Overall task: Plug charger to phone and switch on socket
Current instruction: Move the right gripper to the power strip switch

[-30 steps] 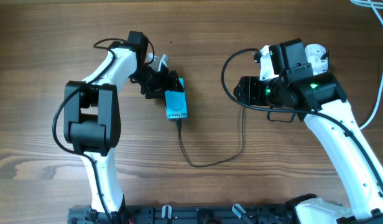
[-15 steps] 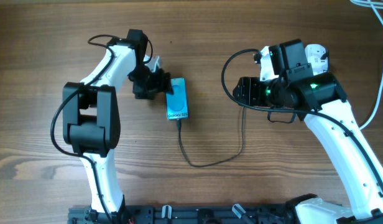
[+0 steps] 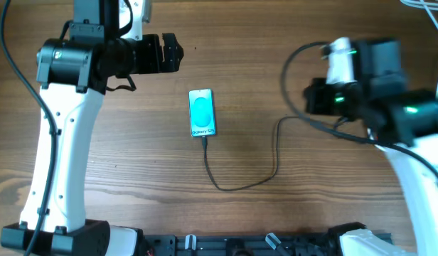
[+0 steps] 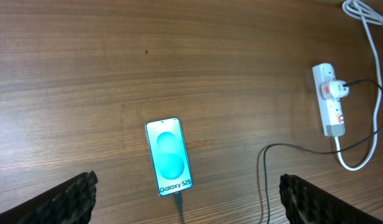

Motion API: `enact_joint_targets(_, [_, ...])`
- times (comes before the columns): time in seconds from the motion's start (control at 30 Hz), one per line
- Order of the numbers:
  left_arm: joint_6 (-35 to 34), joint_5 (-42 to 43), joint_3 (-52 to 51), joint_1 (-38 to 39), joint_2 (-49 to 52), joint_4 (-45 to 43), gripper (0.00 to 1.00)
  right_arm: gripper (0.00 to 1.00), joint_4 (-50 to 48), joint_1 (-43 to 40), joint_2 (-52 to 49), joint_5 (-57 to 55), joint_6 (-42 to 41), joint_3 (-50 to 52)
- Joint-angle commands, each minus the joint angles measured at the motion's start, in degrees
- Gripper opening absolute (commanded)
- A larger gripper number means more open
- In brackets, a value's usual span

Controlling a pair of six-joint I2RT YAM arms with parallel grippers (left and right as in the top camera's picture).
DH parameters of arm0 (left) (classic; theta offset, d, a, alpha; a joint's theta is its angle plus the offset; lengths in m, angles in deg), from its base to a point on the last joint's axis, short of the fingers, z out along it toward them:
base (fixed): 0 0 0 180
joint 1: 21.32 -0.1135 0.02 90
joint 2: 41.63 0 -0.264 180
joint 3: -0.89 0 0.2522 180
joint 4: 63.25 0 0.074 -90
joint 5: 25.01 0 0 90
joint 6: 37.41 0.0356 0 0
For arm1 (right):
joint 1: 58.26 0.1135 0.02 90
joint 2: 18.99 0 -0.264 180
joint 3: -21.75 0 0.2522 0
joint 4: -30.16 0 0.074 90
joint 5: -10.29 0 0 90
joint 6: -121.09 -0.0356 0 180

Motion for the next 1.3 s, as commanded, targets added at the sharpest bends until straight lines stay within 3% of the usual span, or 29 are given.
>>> enact_joint_targets(0.0, [0.04,-0.59,-0.13,-0.22,0.42,0.35,1.0,0.04,0.83,-8.55,1.95,1.36,3.15,-2.12])
enact_joint_targets(0.2, [0.04,-0.59,-0.13,-0.22,0.42,0.46,1.0,0.04,1.68,-30.88,-1.16,16.72,12.66,-2.1])
enact_joint_targets(0.47, [0.04,-0.59,-0.13,-0.22,0.42,0.46,1.0,0.04,-6.91,-47.17,-12.66,23.85,10.64,-2.1])
enact_joint_targets(0.9, [0.04,-0.59,-0.13,-0.22,0.42,0.46,1.0,0.04,-25.24,-48.24,-36.65,23.8,6.51,-2.1])
enact_joint_targets(1.27, [0.04,-0.59,-0.13,-0.22,0.42,0.46,1.0,0.04,-32.39,-45.27,-47.15,22.45,6.49,-2.01])
